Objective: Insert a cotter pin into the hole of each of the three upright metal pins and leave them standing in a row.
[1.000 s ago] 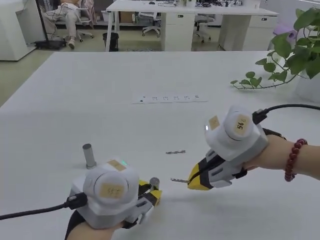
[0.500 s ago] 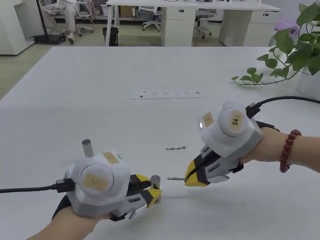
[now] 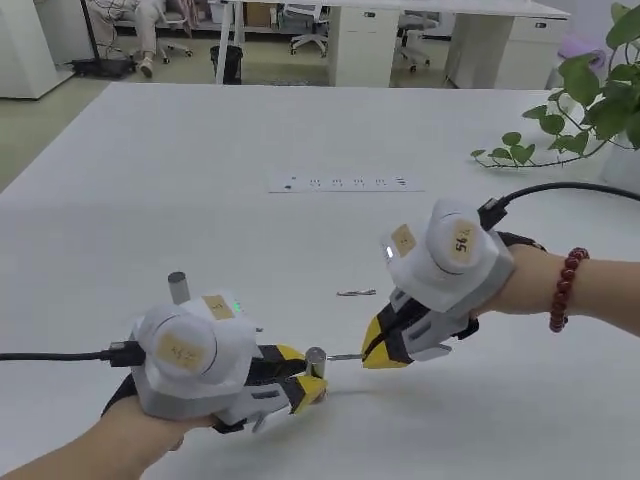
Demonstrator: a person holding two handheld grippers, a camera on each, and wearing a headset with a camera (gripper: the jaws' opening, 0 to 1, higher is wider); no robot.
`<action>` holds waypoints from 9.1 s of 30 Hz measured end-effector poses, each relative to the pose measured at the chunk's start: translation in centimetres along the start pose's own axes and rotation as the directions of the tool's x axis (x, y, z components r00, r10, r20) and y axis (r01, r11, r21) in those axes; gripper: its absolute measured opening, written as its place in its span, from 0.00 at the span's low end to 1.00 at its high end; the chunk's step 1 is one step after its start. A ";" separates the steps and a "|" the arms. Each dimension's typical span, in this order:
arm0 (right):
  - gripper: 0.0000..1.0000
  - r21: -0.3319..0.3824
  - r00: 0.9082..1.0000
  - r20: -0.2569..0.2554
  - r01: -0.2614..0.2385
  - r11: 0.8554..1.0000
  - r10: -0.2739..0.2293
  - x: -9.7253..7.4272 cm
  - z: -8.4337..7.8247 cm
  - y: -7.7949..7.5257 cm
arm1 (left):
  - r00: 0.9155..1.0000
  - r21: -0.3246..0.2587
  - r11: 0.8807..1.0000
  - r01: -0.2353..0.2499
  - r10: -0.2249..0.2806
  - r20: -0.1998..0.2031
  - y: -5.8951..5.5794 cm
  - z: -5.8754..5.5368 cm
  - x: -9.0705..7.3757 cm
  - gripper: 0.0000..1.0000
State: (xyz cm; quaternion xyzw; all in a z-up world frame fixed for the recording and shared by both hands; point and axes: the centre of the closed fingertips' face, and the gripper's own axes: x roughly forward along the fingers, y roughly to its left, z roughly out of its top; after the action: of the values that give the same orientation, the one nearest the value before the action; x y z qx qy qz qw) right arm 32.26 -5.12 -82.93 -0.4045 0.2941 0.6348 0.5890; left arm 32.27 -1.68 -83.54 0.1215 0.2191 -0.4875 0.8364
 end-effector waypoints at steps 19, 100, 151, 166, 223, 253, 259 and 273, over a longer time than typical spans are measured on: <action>0.03 -0.061 1.000 0.027 0.002 0.998 -0.001 -0.4 0.4 0.0 | 1.000 0.025 0.999 0.020 -0.020 -0.002 -0.1 -0.1 0.1 0.11; 0.05 -0.021 0.992 0.123 -0.027 0.999 0.029 0.6 3.3 0.4 | 0.999 0.047 0.999 0.020 -0.018 -0.050 -0.3 -1.0 -0.1 0.11; 0.18 0.162 0.970 0.242 -0.054 0.985 0.014 2.3 5.1 0.4 | 0.996 -0.122 0.990 -0.064 0.072 0.059 0.1 0.4 -5.0 0.37; 0.13 0.177 0.968 0.251 -0.021 0.984 -0.025 2.3 5.0 0.1 | 0.984 -0.152 0.978 -0.140 0.155 0.091 0.2 1.8 -7.4 0.43; 0.15 0.238 0.968 0.240 0.011 0.971 -0.069 2.3 4.3 -4.0 | 0.975 -0.195 0.963 -0.186 0.205 0.084 0.4 1.6 -8.7 0.51; 0.40 0.374 0.903 0.390 0.024 0.927 -0.181 0.6 10.6 -5.9 | 0.956 -0.269 0.930 -0.250 0.281 0.085 1.5 0.5 -11.9 0.63; 0.40 0.365 0.902 0.392 0.028 0.931 -0.181 1.4 12.4 -6.8 | 0.952 -0.270 0.926 -0.264 0.296 0.082 1.8 0.3 -12.4 0.66; 0.38 0.352 0.899 0.394 0.045 0.935 -0.192 4.6 15.6 -9.6 | 0.944 -0.284 0.916 -0.284 0.320 0.087 2.2 0.0 -12.6 0.67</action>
State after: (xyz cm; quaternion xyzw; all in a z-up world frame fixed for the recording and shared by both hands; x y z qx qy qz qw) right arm 39.24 11.79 -78.03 -0.1692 0.2375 0.6102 0.7366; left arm 28.82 9.02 -77.50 0.0076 0.2058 -0.3253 0.9229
